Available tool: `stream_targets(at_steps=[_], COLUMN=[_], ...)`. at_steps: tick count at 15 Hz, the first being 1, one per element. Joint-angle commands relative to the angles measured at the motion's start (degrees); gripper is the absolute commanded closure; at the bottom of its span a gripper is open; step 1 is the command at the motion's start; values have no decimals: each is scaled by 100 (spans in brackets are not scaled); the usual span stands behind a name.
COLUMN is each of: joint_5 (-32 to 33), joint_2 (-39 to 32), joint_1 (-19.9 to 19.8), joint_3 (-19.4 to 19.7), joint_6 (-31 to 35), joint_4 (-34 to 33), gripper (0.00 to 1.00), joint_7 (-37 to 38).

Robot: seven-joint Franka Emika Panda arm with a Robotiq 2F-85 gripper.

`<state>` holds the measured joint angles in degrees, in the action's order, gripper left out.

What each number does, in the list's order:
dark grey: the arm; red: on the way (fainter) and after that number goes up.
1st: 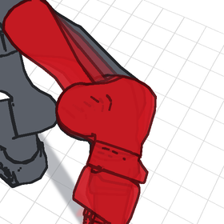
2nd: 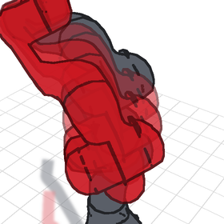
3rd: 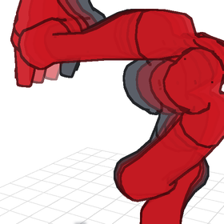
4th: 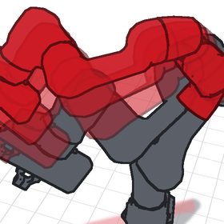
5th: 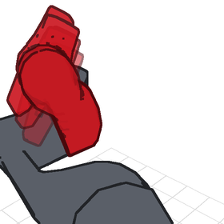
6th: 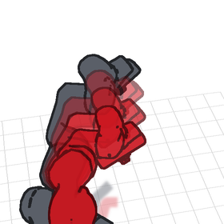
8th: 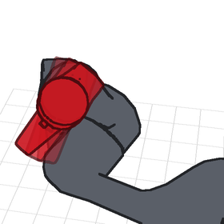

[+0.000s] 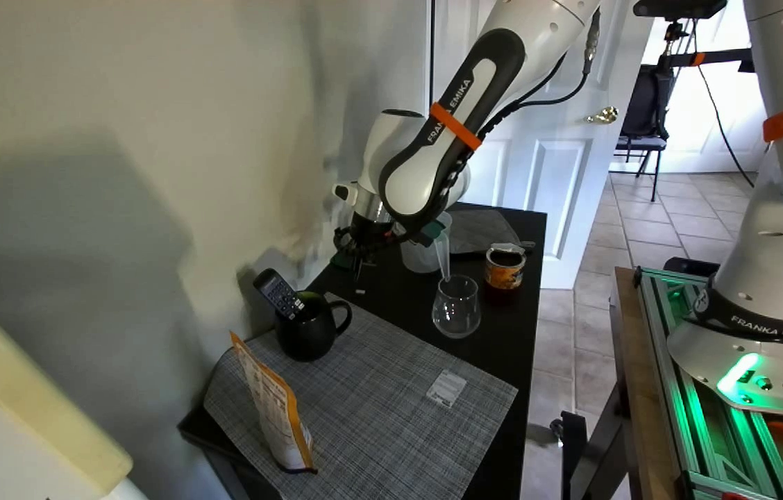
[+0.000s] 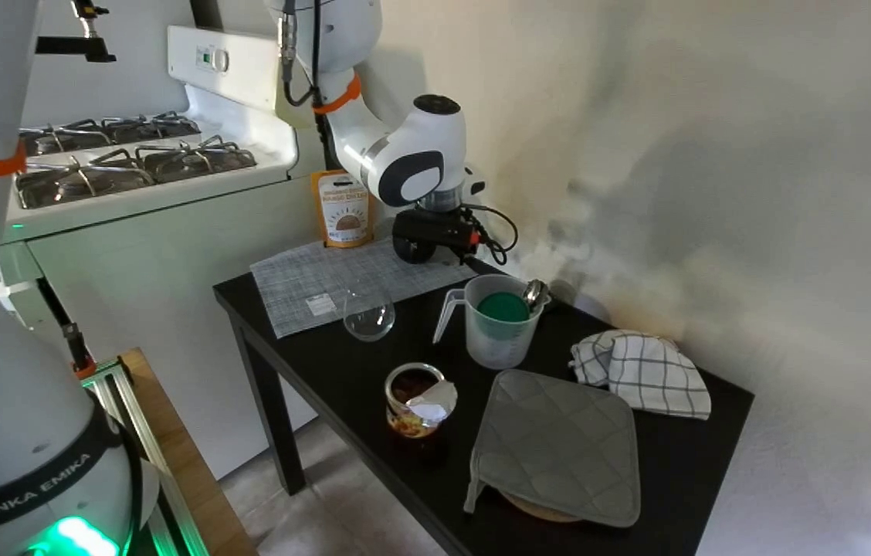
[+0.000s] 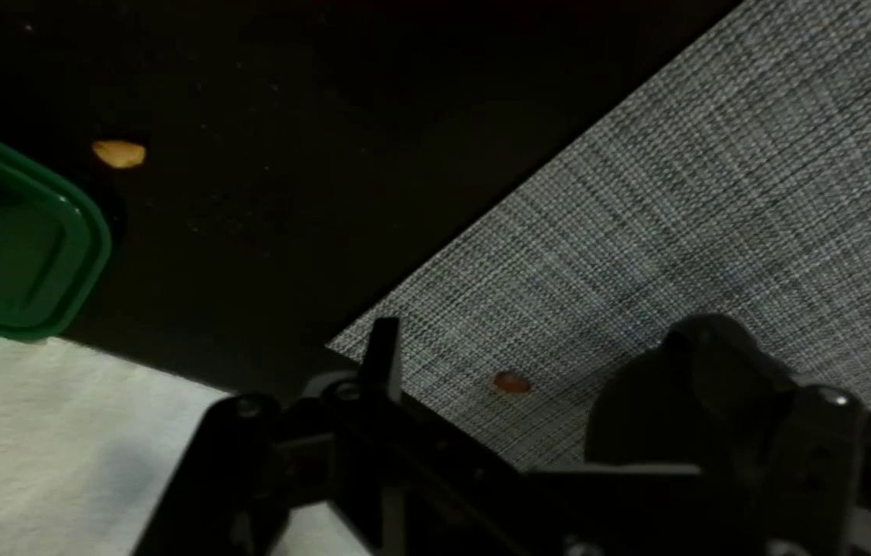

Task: Put the brown object in the can

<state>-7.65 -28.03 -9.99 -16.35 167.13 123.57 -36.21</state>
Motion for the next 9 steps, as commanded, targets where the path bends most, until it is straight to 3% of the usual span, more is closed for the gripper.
stream_targets(at_steps=[1,2,3,7,9], joint_5=[107,74,133,84,-21], joint_2=[-362,-400,-192,-336,-583], joint_1=[-393,-536,-301,-466,-661], joint_3=[-273,-404,-194,-323,-593], joint_6=[-131,-329,-75,-196,74], joint_4=[-403,-486,-219,-408,-566], gripper=[8,4,8,1,0], joint_7=[-201,-332,-53,-219,-504])
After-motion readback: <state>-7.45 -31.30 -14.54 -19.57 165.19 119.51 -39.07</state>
